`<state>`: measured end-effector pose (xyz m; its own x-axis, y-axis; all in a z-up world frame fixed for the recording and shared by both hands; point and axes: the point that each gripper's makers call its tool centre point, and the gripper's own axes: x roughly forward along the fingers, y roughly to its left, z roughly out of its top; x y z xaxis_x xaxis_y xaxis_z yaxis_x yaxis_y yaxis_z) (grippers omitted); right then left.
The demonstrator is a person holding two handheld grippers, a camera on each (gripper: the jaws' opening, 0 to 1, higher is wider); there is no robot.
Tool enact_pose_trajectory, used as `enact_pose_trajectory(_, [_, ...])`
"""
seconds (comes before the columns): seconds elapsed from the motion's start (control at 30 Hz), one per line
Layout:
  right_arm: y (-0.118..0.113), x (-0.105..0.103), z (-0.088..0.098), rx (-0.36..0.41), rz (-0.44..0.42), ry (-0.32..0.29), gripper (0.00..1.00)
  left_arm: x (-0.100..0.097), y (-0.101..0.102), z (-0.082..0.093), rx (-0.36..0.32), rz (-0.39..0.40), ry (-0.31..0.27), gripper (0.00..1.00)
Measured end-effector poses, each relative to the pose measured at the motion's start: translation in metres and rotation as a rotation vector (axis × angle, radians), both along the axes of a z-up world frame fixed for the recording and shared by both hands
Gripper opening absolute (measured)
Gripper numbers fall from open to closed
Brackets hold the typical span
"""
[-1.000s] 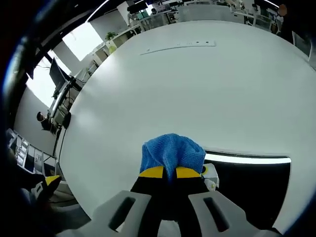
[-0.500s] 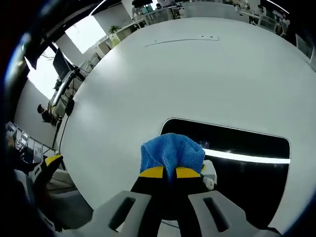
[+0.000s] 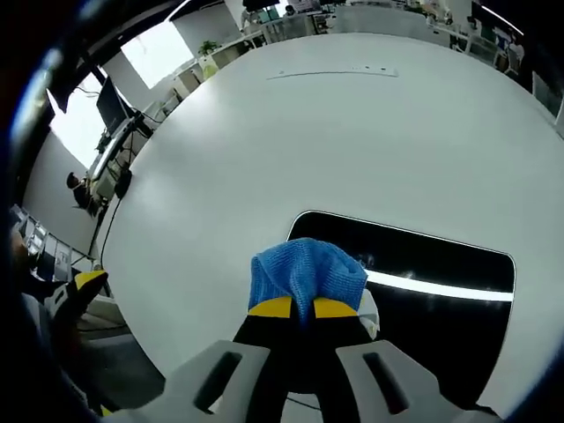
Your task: Wipe the mirror surface with the cleaning cloth until all visible marks leave the cleaned area.
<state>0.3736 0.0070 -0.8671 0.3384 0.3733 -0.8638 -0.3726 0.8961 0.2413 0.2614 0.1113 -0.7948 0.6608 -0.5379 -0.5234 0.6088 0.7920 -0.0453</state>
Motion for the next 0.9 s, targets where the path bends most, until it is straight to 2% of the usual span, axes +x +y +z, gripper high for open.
enact_pose_trajectory(0.37, [-0.011,0.001,-0.001,0.012,0.007,-0.017,0.0,-0.003,-0.005,-0.001,0.002,-0.028,0.0,0.99])
enact_pose_trajectory(0.9, [-0.057,0.001,-0.002,0.014,-0.036,-0.018,0.0,-0.002,-0.006,0.004,-0.033,-0.018,-0.004,0.99])
